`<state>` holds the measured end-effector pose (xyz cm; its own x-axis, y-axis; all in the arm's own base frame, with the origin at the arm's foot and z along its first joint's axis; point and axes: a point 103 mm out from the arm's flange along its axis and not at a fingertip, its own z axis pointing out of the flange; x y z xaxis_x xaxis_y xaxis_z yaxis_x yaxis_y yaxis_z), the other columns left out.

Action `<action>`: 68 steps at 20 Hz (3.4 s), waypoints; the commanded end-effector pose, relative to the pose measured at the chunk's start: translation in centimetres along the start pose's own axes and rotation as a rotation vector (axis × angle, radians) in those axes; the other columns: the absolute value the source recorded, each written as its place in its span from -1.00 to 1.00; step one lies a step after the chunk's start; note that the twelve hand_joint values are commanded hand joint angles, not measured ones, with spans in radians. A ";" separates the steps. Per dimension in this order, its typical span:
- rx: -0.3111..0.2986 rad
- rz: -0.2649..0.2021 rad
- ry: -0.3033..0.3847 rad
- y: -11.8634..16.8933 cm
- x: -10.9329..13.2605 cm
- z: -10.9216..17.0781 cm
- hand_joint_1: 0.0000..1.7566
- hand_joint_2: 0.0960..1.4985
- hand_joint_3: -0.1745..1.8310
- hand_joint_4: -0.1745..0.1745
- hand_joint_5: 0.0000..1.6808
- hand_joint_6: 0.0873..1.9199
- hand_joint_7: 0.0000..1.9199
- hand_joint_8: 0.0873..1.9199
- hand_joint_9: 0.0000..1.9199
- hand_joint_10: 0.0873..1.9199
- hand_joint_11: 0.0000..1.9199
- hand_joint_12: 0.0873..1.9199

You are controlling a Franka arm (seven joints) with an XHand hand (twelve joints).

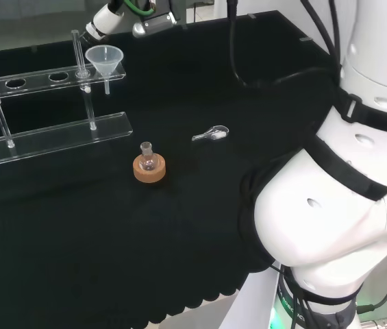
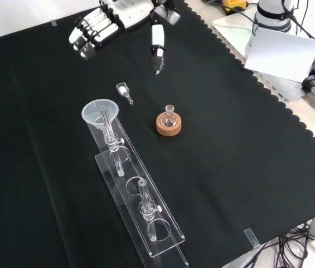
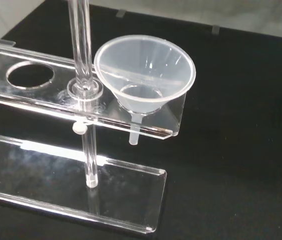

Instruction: Pick up the funnel from the transparent funnel stand.

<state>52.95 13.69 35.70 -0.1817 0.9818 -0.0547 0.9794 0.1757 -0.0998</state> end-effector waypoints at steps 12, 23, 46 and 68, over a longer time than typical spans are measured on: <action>0.179 0.030 -0.084 5.3 -1.2 6.2 -0.32 -0.30 -0.83 0.03 -1.00 -1.00 -1.00 -1.00 -1.00 -1.00 -1.00 -0.23; 0.200 0.012 -0.092 6.5 -0.9 8.1 -0.31 -0.29 -0.82 -0.01 -1.00 -1.00 -1.00 -1.00 -1.00 -1.00 -1.00 -0.09; 0.288 -0.038 -0.152 8.3 -1.5 9.7 -0.28 -0.24 -0.82 -0.11 -1.00 -1.00 -0.98 -1.00 -0.95 -1.00 -1.00 0.40; 0.326 -0.038 -0.138 9.0 -1.3 10.4 -0.28 -0.15 -0.80 0.04 -0.87 -1.00 -0.85 -0.73 -0.92 -0.24 -1.00 0.58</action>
<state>61.12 13.12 24.70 -0.2496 0.9529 -0.1720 0.8982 0.1615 -0.4088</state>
